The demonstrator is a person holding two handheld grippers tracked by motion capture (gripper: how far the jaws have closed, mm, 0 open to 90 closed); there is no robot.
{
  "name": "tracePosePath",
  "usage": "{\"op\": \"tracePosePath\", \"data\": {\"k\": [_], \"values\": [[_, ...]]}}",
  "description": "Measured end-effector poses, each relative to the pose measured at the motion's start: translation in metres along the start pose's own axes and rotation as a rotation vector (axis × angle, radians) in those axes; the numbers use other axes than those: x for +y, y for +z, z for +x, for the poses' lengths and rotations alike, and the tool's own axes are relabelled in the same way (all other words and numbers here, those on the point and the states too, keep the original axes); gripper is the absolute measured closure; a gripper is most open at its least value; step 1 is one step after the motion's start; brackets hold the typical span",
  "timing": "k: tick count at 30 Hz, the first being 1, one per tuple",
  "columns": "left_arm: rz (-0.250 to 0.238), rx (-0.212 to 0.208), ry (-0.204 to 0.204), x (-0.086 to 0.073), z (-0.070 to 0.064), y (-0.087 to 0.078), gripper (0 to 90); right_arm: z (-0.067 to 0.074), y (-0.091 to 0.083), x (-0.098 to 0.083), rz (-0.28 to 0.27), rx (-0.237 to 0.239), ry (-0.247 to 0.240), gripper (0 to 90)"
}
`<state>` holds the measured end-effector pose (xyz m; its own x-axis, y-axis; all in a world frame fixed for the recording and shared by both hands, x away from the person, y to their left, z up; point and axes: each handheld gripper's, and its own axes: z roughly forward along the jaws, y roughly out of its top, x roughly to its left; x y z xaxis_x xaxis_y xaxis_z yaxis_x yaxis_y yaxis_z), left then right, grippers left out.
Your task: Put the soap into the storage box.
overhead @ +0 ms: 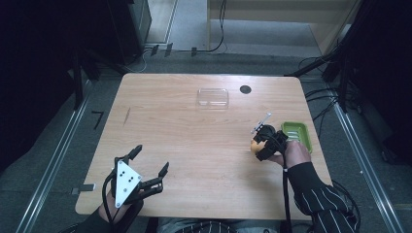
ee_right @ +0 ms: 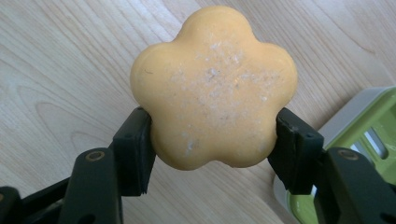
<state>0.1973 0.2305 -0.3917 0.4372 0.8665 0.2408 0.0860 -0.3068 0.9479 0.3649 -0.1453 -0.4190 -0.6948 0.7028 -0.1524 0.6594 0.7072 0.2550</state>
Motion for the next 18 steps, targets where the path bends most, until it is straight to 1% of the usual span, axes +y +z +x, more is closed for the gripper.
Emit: {"op": "tracePosePath", "data": {"k": [16, 18], "values": [[0.000, 0.000, 0.000, 0.000, 0.000, 0.000, 13.5, -0.017, -0.004, -0.009, -0.009, -0.032, 0.039, 40.0], [0.000, 0.000, 0.001, 0.000, 0.000, 0.000, 13.5, -0.018, -0.005, -0.010, -0.012, -0.034, 0.050, 40.1]]}}
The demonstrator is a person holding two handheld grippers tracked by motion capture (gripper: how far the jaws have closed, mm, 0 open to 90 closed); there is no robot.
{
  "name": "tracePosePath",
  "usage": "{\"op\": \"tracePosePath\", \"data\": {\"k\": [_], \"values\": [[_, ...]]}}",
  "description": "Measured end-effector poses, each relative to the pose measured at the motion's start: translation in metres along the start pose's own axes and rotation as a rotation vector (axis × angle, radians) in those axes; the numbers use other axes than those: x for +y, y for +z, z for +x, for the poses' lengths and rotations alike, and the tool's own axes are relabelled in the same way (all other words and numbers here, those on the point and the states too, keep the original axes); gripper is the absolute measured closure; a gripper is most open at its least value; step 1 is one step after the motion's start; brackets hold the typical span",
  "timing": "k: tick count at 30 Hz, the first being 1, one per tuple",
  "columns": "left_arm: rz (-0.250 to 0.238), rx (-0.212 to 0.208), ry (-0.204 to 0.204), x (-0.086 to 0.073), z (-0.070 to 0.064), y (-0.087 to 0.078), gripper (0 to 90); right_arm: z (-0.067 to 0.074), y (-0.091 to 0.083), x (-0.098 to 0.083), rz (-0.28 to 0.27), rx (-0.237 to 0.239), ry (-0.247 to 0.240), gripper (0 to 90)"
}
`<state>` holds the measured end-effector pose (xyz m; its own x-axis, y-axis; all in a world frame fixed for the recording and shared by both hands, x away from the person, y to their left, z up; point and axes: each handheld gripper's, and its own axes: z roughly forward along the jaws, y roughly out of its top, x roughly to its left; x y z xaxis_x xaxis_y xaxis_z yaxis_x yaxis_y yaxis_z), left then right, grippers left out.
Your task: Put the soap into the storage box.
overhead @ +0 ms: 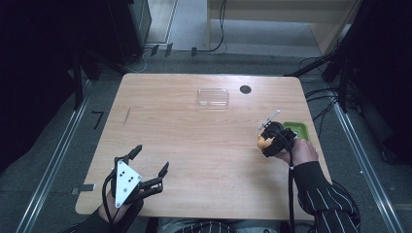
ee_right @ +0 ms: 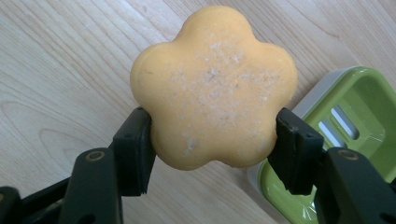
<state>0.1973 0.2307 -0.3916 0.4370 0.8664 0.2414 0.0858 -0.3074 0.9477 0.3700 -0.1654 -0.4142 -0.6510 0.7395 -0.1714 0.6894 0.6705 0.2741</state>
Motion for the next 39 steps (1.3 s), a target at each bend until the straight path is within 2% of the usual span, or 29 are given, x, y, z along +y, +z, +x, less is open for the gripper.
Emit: {"op": "tracePosePath", "data": {"k": [24, 39], "values": [[0.000, 0.000, 0.000, 0.000, 0.000, 0.000, 13.5, -0.032, -0.004, -0.016, -0.015, -0.051, 0.101, 40.1], [0.000, 0.000, -0.001, 0.000, 0.000, 0.000, 13.5, -0.058, -0.002, -0.030, -0.011, -0.076, 0.168, 40.1]]}}
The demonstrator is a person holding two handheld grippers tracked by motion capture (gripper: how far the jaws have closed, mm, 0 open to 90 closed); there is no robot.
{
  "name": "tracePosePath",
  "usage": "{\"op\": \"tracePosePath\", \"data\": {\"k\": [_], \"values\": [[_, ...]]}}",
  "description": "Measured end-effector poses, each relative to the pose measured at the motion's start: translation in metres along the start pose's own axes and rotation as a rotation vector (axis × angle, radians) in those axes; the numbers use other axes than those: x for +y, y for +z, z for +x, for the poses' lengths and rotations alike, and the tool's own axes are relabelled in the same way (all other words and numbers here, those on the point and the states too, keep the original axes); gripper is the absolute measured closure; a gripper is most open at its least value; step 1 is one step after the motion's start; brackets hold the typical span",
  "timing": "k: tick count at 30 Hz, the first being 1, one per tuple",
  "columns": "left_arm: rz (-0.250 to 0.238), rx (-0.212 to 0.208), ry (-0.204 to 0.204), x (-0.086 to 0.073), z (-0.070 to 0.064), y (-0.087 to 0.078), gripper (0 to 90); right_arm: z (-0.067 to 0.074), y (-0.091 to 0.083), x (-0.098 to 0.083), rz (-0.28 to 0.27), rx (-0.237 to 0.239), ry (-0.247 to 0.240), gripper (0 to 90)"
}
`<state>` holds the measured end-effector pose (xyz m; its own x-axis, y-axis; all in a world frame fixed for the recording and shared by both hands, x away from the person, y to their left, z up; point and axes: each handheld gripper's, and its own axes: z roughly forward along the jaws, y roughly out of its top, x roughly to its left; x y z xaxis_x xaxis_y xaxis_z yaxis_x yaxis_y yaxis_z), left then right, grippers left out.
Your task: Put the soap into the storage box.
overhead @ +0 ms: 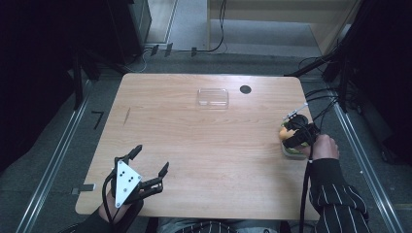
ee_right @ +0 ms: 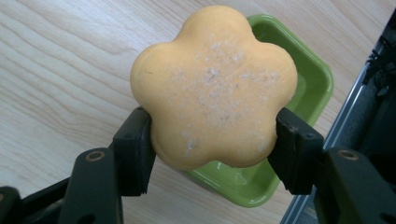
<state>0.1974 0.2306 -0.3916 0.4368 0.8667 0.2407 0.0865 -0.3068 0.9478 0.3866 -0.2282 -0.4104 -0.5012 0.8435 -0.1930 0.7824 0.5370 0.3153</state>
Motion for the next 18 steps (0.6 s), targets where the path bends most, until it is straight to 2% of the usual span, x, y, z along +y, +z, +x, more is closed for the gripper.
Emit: {"op": "tracePosePath", "data": {"k": [13, 18], "values": [[0.003, -0.001, 0.002, 0.000, -0.001, 0.000, 13.5, -0.021, 0.013, -0.007, 0.031, -0.016, 0.055, 40.0], [0.002, -0.002, 0.003, 0.000, -0.001, 0.001, 13.5, -0.025, 0.019, -0.007, 0.050, -0.016, 0.056, 40.0]]}}
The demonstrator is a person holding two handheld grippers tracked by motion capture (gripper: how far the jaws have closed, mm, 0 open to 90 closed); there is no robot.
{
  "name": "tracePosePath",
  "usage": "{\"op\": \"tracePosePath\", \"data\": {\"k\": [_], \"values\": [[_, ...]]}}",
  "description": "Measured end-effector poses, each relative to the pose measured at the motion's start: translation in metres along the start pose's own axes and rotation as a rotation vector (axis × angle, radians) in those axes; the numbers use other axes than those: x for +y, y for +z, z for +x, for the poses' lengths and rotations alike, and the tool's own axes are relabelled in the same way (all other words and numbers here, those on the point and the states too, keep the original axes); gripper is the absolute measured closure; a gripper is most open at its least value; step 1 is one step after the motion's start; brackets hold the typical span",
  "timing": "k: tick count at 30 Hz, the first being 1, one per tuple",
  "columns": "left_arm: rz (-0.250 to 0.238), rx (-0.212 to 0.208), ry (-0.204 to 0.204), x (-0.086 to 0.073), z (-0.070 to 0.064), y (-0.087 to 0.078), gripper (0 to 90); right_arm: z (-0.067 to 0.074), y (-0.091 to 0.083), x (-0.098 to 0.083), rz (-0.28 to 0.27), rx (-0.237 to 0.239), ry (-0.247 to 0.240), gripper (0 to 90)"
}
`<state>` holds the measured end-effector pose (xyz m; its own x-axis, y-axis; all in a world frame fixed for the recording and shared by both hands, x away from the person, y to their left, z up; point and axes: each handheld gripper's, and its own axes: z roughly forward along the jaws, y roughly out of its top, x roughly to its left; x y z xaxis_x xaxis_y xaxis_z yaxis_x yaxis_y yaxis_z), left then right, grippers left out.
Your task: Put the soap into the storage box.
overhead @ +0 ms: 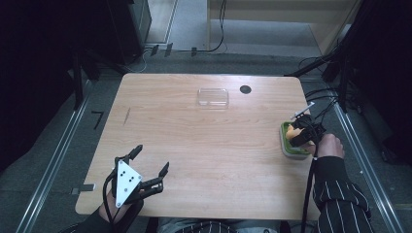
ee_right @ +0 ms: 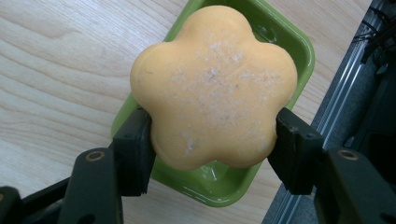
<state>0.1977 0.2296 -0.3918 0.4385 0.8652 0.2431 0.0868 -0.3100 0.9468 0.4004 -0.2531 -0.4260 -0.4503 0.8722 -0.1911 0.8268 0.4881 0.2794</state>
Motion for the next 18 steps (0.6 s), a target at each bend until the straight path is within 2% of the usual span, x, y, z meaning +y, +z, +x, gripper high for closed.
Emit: {"op": "tracePosePath", "data": {"k": [18], "values": [[0.000, -0.001, 0.004, 0.000, 0.000, 0.001, 13.5, -0.001, 0.018, 0.003, 0.053, -0.034, 0.013, 39.9]]}}
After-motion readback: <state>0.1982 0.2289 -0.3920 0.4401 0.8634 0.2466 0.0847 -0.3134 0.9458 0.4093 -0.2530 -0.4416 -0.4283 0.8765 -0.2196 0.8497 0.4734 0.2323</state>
